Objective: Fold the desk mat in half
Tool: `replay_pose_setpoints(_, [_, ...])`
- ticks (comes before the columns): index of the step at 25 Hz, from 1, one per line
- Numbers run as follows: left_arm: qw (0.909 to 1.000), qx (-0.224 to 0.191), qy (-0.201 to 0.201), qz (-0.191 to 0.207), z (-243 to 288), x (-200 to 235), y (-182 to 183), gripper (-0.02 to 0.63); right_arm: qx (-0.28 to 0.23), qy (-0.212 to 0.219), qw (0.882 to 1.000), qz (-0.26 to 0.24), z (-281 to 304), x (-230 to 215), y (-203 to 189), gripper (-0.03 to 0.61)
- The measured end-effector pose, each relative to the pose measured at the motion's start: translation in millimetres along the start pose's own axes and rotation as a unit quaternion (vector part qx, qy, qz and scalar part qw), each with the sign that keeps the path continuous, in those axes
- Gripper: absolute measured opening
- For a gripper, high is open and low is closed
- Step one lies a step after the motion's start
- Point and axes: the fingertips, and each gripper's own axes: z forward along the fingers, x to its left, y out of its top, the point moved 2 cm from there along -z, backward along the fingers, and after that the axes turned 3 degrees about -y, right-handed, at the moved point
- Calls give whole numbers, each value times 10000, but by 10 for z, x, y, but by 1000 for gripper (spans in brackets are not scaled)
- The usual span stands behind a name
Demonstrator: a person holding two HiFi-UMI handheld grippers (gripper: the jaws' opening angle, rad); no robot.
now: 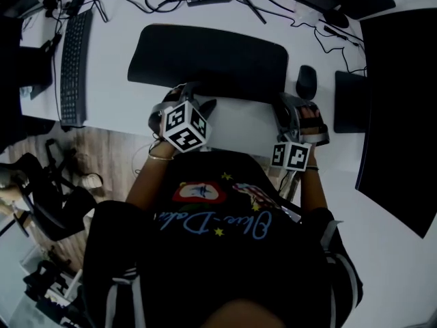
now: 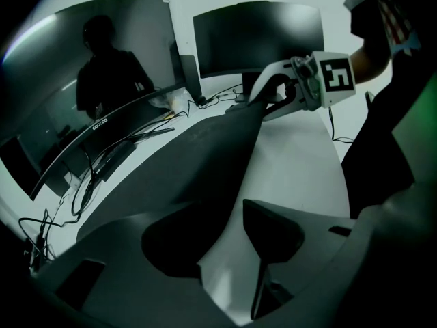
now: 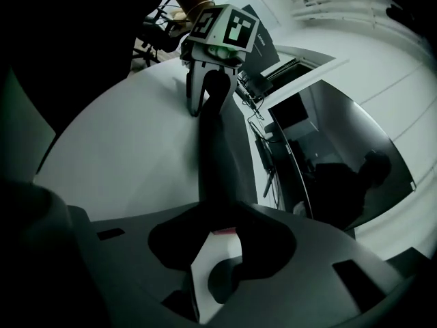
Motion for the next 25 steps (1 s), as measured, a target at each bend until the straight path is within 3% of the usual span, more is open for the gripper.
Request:
replay_pose_setpoints(6, [10000, -29, 45, 28, 12, -10, -7, 179, -85, -137, 9998, -113, -78, -320, 184, 46])
replay_pose_setpoints(15, [9995, -307, 36, -24, 3, -6, -20, 179, -422, -572, 9921, -1032, -66, -978, 848, 44])
replay_pose_setpoints(25, [9974, -702, -16, -175, -24, 5, -29, 179, -974, -684, 9754, -1856, 138, -1243, 1627, 44])
